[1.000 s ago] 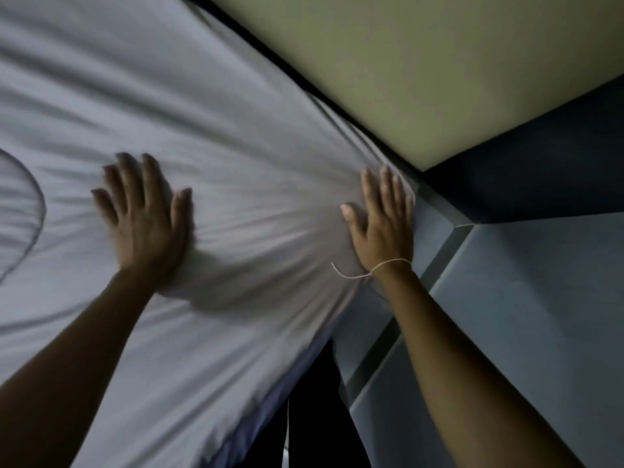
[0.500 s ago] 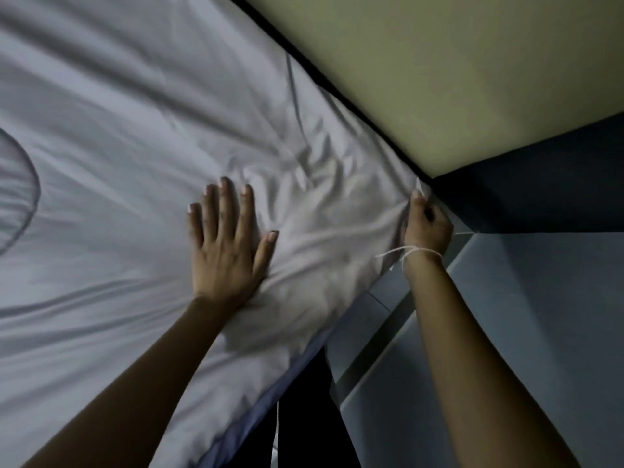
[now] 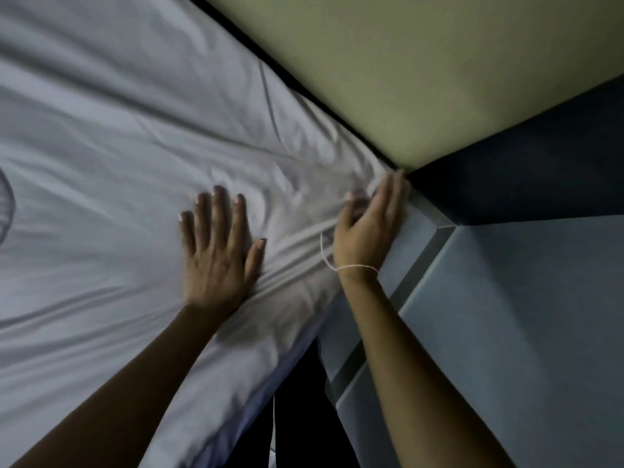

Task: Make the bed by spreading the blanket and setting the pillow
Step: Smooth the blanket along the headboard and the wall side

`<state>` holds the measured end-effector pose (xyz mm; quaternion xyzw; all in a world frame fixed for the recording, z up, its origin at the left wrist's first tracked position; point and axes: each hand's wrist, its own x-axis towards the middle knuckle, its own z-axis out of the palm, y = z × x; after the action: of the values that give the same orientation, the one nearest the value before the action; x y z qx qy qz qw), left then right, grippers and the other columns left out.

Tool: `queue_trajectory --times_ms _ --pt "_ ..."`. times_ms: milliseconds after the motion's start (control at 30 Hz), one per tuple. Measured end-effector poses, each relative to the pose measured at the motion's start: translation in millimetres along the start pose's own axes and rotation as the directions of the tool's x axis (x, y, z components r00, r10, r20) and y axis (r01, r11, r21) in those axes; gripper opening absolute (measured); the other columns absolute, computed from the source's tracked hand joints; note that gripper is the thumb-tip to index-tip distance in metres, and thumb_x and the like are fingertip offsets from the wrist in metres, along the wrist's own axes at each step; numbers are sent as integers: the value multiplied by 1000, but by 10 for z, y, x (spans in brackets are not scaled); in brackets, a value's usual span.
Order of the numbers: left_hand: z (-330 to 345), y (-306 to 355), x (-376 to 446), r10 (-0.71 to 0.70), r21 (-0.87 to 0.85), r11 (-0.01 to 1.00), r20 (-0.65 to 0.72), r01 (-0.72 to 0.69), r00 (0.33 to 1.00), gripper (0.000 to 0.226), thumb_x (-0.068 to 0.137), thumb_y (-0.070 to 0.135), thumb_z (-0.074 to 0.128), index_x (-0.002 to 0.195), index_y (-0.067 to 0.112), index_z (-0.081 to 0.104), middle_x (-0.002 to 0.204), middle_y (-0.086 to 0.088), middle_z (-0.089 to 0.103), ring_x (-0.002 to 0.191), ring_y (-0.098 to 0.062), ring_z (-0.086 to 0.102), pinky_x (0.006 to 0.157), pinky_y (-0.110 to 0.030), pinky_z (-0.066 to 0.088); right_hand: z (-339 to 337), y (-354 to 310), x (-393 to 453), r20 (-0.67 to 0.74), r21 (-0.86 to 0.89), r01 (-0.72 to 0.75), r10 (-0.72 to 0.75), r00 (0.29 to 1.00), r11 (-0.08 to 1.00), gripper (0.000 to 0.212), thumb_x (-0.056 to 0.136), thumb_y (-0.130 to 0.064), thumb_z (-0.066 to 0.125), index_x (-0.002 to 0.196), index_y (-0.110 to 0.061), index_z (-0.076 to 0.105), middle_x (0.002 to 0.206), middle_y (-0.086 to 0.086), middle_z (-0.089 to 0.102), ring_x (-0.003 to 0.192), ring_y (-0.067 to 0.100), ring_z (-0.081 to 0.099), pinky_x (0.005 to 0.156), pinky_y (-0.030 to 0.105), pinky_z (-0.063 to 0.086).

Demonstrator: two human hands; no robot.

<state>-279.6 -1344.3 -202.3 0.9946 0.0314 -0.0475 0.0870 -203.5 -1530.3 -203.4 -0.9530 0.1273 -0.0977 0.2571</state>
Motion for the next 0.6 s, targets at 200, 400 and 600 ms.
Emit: queue_trajectory --times_ms 200,400,600 --pt "146 309 -462 403 -13 914 139 -405 905 67 97 53 26 151 14 18 157 -19 10 145 -39 3 115 -58 12 -6 443 241 485 -138 563 -440 756 815 60 97 -54 28 151 -26 25 159 6 21 147 24 17 117 48 14" --pt "77 402 -632 743 -185 669 129 -720 657 56 100 47 25 148 19 29 157 -13 20 145 -33 14 116 -53 17 -241 522 431 509 -136 499 -372 776 856 61 98 -45 31 144 -6 37 154 13 31 145 28 21 119 46 16" --pt "-378 -632 -57 208 -288 921 -209 -263 956 47 103 27 23 147 13 29 149 -23 31 142 -32 22 119 -43 6 86 -441 304 233 11 551 -538 810 834 50 95 -33 49 133 -2 52 141 18 49 137 35 39 114 47 24"
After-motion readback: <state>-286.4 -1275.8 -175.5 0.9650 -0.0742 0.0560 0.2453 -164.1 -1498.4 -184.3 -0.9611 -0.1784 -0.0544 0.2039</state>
